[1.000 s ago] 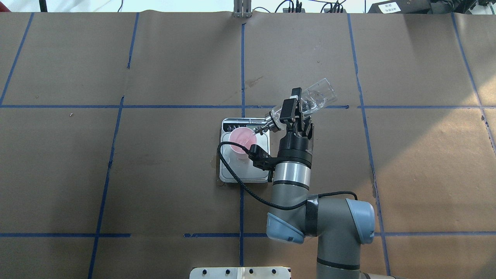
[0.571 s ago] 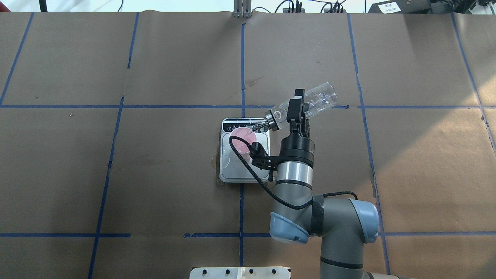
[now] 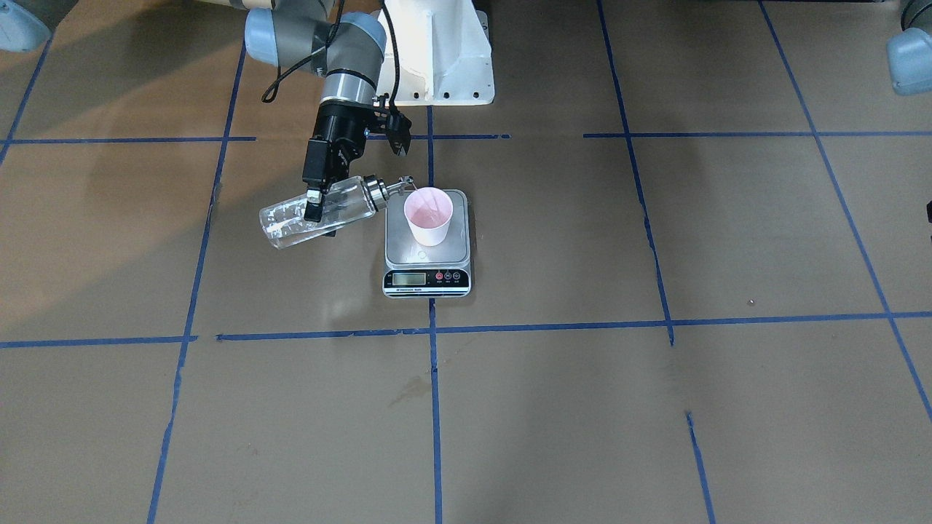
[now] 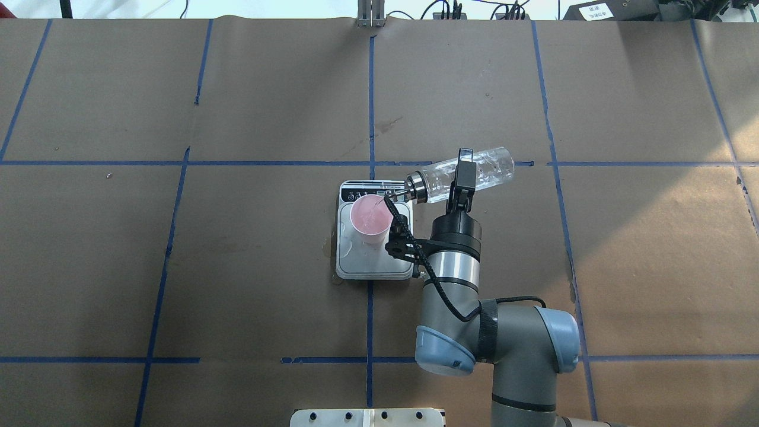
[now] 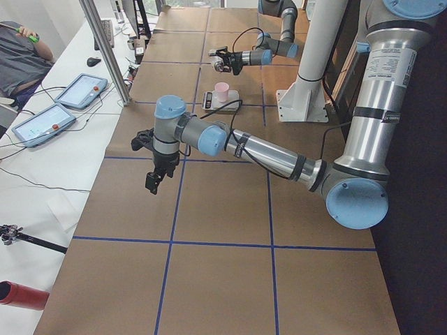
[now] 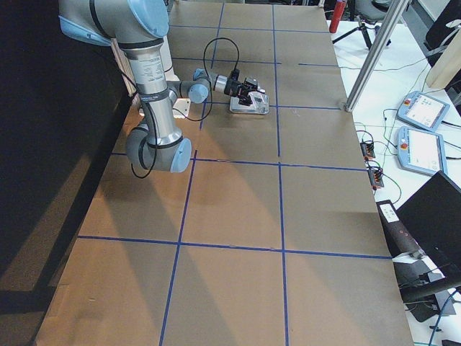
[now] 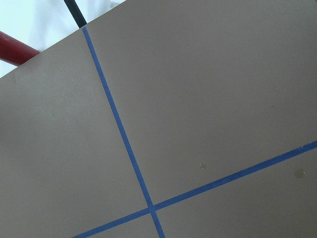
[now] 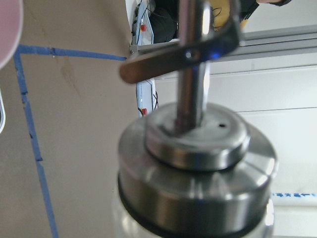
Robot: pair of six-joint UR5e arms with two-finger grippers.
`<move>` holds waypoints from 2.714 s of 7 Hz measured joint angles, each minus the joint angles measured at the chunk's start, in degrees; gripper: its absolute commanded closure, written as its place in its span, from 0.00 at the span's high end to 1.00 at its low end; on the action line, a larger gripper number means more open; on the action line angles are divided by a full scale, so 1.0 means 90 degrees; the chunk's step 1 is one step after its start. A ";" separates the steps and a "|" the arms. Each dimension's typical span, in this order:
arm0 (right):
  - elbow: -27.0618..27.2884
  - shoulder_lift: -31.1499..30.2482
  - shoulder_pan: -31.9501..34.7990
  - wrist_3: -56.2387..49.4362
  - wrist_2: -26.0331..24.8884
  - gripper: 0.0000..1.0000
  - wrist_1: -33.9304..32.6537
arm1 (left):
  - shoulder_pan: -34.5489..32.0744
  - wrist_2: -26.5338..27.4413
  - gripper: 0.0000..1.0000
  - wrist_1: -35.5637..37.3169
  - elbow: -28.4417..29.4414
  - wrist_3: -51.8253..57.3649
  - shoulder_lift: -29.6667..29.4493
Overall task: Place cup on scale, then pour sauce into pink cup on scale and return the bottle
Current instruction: 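Turn the bottle upright and carry it back toward its spot, then lower the bottle onto the table with the right gripper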
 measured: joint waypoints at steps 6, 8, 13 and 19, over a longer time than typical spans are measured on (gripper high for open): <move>0.0123 -0.1543 0.0556 0.2757 0.2029 0.00 0.4633 | -0.0144 0.0005 1.00 0.0009 -0.0119 -0.0002 -0.0088; 0.0212 -0.1967 0.0991 0.4786 0.2957 0.00 0.4948 | -0.0153 -0.0001 1.00 0.0016 -0.0244 -0.0009 -0.0093; 0.0344 -0.3175 0.1407 0.6675 0.3606 0.00 0.5023 | -0.0154 0.0000 1.00 0.0035 -0.0522 -0.0010 -0.0054; -0.0096 -0.3113 0.1345 0.6692 0.3090 0.00 0.5004 | -0.0154 0.0006 1.00 0.0033 -0.0550 -0.0010 -0.0032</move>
